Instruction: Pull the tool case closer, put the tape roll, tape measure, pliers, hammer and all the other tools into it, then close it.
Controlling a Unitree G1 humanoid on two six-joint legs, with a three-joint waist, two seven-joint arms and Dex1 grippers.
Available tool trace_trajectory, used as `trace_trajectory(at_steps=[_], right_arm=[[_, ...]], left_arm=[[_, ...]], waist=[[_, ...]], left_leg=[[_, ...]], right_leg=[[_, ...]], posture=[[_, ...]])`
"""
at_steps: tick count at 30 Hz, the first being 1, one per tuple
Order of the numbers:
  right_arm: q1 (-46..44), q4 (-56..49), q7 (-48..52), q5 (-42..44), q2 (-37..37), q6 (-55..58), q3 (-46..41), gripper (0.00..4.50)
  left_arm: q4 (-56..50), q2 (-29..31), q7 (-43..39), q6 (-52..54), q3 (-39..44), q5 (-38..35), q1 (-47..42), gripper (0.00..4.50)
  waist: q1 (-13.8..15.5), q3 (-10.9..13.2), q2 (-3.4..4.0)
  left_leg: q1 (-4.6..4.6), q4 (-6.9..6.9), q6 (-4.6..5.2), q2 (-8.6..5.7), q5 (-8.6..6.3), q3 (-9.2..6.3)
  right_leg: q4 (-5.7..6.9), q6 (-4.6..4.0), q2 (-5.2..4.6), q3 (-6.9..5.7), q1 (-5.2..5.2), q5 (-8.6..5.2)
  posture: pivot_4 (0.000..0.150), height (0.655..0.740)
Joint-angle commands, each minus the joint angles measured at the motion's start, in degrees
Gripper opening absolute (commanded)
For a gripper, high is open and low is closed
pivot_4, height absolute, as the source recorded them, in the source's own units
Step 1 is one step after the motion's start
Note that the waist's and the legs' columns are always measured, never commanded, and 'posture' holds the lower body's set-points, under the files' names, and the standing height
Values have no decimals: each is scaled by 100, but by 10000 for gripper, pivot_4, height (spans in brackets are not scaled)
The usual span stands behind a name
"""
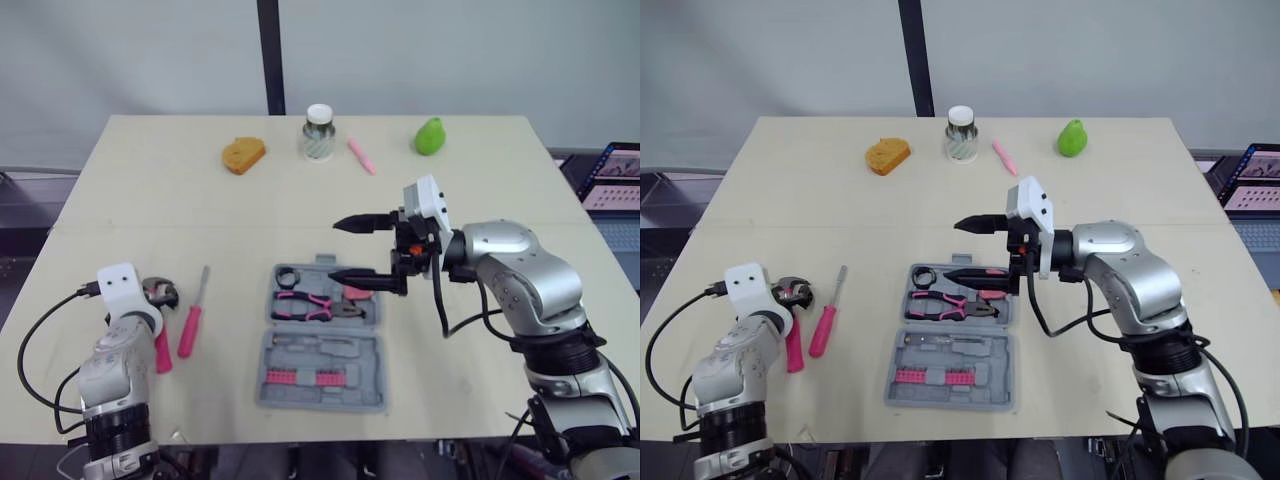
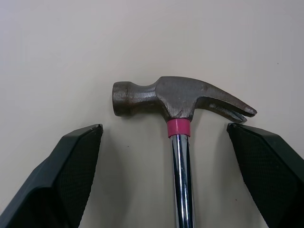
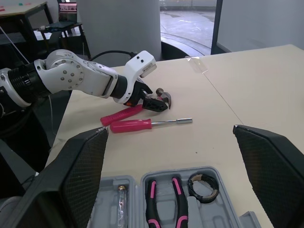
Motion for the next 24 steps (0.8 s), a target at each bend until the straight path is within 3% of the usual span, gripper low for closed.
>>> trace_trajectory(at_steps=[1, 2, 8, 24], right_arm=[[16, -147, -29, 64, -2, -30, -63, 45000], [19, -146, -30, 63, -3, -31, -62, 45000], [45, -153, -31, 59, -8, -40, -64, 45000], [26, -116, -34, 44, 7, -58, -60, 45000]], left_arm=[[96, 9, -9, -10, -75, 79, -105, 39755], [105, 10, -11, -15, -78, 78, -117, 37936], [151, 20, -16, -49, -116, 73, -155, 8988], [404, 40, 74, -247, 31, 67, -150, 8988]], waist=[[1, 0, 0], [0, 0, 0], [-17, 0, 0], [-18, 0, 0]], left_leg=[[0, 0, 0, 0, 0, 0], [0, 0, 0, 0, 0, 0], [0, -1, -1, 3, 0, 6], [-1, -2, -3, 14, 1, 22]], right_leg=[[0, 0, 0, 0, 0, 0], [0, 0, 0, 0, 0, 0], [3, 0, 2, 3, -6, 0], [8, -3, 7, 13, -19, -1]], posture=[[1500, 7400], [1500, 7400], [1500, 7400], [1500, 7400]])
